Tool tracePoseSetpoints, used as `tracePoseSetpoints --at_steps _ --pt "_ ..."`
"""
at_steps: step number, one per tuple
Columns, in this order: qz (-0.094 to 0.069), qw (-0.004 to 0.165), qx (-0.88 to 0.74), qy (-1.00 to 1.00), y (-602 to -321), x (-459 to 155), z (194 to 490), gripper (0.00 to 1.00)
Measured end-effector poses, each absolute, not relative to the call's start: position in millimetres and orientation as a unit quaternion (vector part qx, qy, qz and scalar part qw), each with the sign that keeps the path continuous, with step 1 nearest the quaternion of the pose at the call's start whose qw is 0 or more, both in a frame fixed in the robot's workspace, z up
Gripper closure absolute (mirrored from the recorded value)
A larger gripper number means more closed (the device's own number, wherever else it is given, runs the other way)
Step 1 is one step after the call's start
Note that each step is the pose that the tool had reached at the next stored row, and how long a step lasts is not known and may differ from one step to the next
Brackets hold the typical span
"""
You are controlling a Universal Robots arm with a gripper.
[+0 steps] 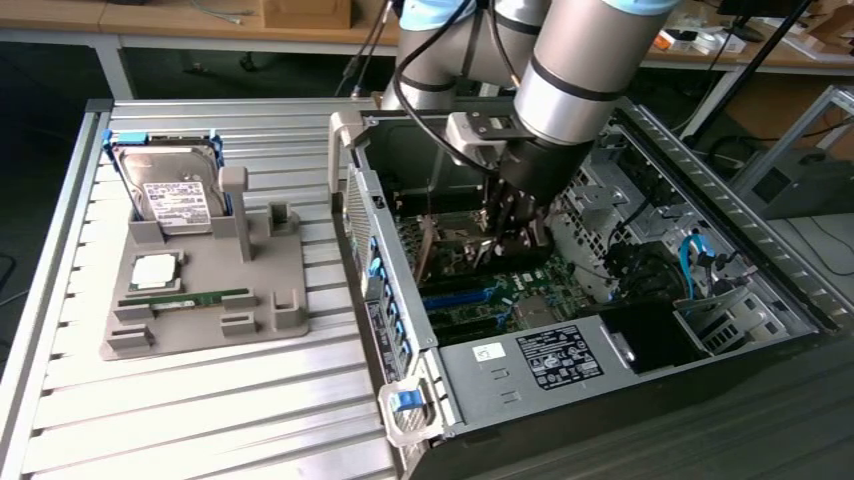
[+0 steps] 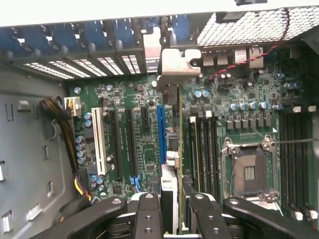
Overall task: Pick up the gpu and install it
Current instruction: 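Insert the gpu into the slot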
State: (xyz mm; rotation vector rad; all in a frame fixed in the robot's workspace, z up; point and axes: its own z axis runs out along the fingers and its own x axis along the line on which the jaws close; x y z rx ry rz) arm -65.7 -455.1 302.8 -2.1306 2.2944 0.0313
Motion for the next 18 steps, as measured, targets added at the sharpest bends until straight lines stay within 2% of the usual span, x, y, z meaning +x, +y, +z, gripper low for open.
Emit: tracePoseSetpoints --at_steps 18 --pt "0.01 0.005 -0.681 0.732 -459.0 -82.4 281.5 0.73"
